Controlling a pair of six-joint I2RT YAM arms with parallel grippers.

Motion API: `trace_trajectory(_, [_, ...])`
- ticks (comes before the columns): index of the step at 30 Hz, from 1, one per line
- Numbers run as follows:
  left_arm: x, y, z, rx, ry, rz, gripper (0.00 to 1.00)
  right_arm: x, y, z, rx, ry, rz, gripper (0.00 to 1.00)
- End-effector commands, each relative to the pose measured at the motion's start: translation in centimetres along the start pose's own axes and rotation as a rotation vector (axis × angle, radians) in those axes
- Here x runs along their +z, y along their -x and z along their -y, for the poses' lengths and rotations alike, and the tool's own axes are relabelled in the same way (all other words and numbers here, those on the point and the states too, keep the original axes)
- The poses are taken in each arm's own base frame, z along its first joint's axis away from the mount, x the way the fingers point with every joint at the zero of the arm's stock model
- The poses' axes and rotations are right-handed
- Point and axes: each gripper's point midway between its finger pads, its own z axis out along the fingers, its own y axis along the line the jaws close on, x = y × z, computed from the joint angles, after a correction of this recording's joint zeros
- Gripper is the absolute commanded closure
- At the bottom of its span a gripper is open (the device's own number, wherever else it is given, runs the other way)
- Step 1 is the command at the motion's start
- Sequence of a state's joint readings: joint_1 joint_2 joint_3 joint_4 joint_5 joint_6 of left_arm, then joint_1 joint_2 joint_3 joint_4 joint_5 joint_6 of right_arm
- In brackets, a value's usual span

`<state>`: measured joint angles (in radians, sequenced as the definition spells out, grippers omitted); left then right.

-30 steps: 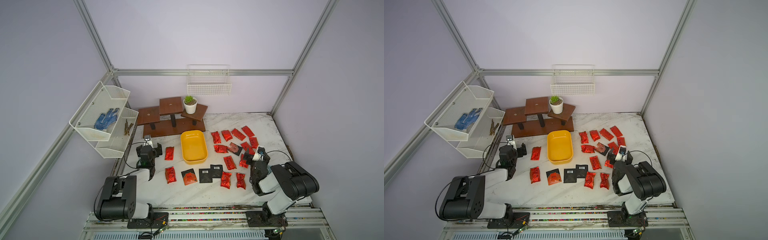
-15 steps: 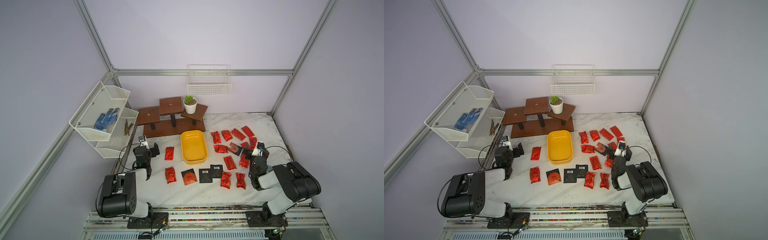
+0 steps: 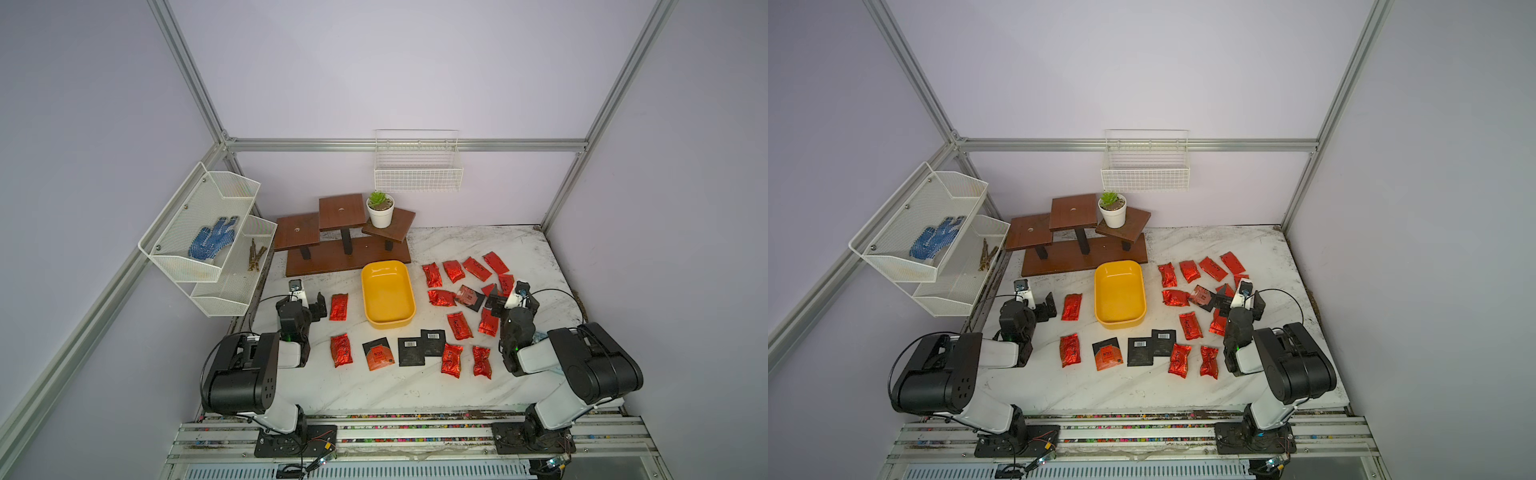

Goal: Take the tea bags out of the storage box
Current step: Reset both arms

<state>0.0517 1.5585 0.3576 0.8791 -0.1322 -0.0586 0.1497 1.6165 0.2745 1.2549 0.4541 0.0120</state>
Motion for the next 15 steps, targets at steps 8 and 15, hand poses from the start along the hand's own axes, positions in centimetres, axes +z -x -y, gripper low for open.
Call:
trace_trajectory(8, [0.08,2.04,-0.01,0.001,0.006,0.07,0.0,0.01,0.49,-0.04,0.021,0.015,0.004,0.01])
trace_trajectory(15, [0.09,2.02,-0.01,0.002,0.006,0.07,0.0,0.26,0.28,-0.27,0.015,0.021,-0.006,0.01])
